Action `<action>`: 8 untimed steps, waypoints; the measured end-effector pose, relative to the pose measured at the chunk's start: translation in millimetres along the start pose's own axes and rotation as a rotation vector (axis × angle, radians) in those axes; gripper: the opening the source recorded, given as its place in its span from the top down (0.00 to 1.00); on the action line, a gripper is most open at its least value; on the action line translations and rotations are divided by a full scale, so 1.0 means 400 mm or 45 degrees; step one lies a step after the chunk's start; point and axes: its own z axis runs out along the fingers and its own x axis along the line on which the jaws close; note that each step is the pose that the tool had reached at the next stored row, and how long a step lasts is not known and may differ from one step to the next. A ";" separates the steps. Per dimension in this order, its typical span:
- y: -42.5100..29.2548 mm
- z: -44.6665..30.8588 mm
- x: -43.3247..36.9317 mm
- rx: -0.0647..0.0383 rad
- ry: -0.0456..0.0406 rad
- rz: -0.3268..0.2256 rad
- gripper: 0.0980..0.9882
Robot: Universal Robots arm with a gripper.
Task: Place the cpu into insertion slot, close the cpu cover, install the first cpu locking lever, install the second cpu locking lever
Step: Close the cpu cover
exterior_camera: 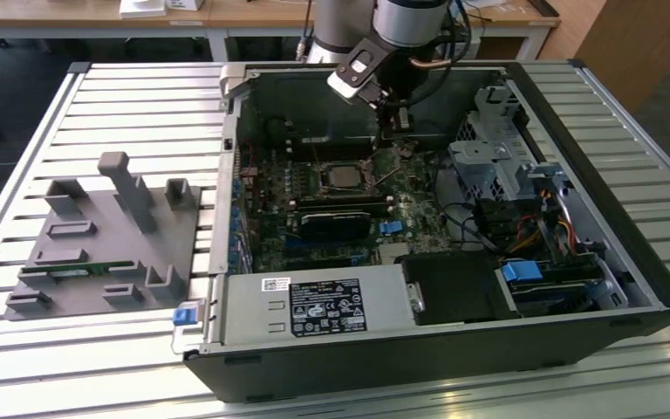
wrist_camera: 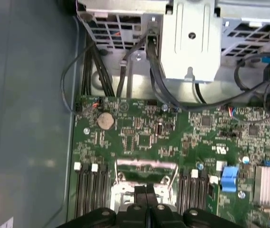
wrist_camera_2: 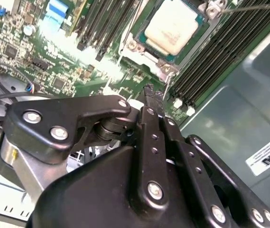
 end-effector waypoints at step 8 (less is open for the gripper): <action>0.029 0.009 0.000 -0.001 -0.001 0.016 0.99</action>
